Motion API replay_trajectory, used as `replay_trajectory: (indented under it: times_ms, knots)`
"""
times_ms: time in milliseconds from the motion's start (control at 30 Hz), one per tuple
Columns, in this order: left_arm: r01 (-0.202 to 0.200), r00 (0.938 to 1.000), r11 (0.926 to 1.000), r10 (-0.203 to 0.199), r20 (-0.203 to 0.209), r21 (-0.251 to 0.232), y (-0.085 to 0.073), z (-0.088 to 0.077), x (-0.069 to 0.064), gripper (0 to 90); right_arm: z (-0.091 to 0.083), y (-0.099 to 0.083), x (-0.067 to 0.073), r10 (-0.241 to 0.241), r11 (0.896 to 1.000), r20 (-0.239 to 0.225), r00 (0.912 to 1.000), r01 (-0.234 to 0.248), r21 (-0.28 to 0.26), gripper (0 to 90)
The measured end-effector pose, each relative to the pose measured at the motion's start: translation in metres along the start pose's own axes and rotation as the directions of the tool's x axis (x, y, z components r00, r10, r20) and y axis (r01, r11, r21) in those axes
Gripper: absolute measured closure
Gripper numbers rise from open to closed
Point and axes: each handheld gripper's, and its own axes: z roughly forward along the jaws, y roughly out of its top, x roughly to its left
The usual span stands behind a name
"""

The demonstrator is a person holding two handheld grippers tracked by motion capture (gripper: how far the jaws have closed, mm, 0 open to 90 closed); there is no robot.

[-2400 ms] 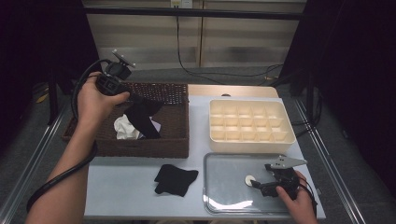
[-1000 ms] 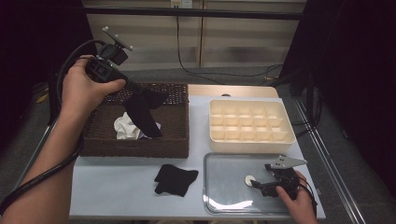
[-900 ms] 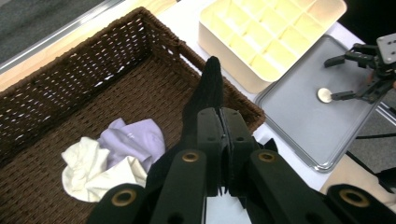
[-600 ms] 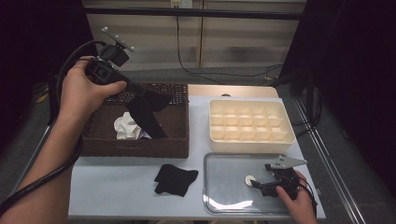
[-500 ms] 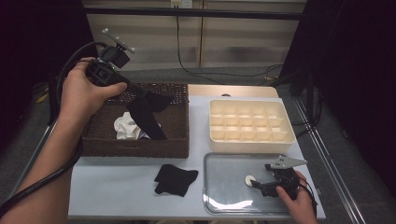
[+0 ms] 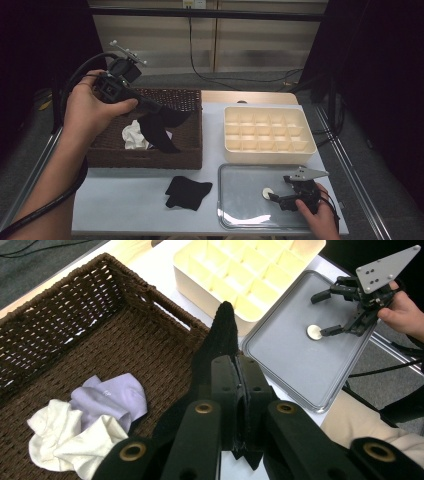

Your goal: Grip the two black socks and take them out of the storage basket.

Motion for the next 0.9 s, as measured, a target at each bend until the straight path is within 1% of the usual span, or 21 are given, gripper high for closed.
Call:
replay_trajectory:
  times_ms: [33,67,167,200,333,433,500,533,633,667,767,833,867,900]
  knots:
    - [0.014,0.9999,0.9999,-0.014,0.002,-0.01,0.0,0.001,-0.002,87.7,0.0,0.0,0.0,0.0,1.0,0.0,1.0,0.0,0.0,12.7]
    - [-0.004,1.0,1.0,0.004,0.005,0.002,0.0,0.0,-0.001,87.7,0.0,0.0,0.0,0.0,1.0,0.001,1.0,0.0,-0.001,12.7]
    - [-0.005,0.9999,1.0,0.005,0.011,0.0,0.0,0.001,-0.002,87.7,0.0,0.0,0.0,0.0,1.0,0.0,1.0,0.0,0.0,12.7]
    - [-0.011,0.9999,0.9999,0.011,0.012,0.006,0.0,0.001,-0.003,87.7,0.0,0.0,0.0,0.001,1.0,0.0,1.0,-0.001,0.0,12.7]
    - [-0.025,0.9995,0.9997,0.025,0.021,0.002,-0.002,0.004,-0.008,87.7,0.0,0.0,0.0,-0.002,1.0,0.0,1.0,0.002,0.0,12.7]
    - [-0.024,0.999,0.9997,0.024,0.038,0.003,-0.006,0.012,-0.01,87.7,0.0,0.0,0.0,-0.002,1.0,0.0,1.0,0.002,0.001,12.7]
    - [-0.029,0.9984,0.9994,0.029,0.048,0.018,-0.009,0.016,-0.011,87.7,0.0,0.0,0.0,-0.003,1.0,0.0,1.0,0.003,0.0,12.7]
    - [-0.033,0.9983,0.9993,0.032,0.049,0.018,-0.01,0.018,-0.011,87.7,0.0,0.0,0.0,-0.003,1.0,0.001,1.0,0.003,-0.001,12.7]
    - [-0.029,0.9976,0.9995,0.028,0.064,0.015,-0.015,0.024,-0.013,87.7,0.0,0.0,0.0,-0.003,1.0,0.0,1.0,0.003,-0.001,12.7]
    - [-0.037,0.9971,0.9991,0.036,0.067,0.022,-0.016,0.026,-0.014,87.7,0.0,0.0,0.0,-0.003,1.0,0.0,1.0,0.003,0.0,12.7]
    - [-0.043,0.9957,0.9987,0.041,0.083,0.028,-0.02,0.033,-0.017,87.7,0.0,0.0,0.0,-0.003,1.0,0.0,1.0,0.003,0.0,12.7]
    - [-0.066,0.9933,0.9969,0.062,0.098,0.043,-0.024,0.04,-0.02,87.7,0.0,0.0,0.0,-0.003,1.0,0.0,1.0,0.003,0.001,12.7]
    - [-0.059,0.9925,0.9975,0.055,0.109,0.037,-0.026,0.044,-0.022,87.7,0.0,0.0,0.0,-0.003,1.0,0.0,1.0,0.003,0.0,12.7]
    - [-0.071,0.9912,0.9964,0.065,0.115,0.046,-0.027,0.047,-0.022,87.7,0.0,0.0,0.0,-0.003,1.0,0.0,1.0,0.003,0.0,12.7]
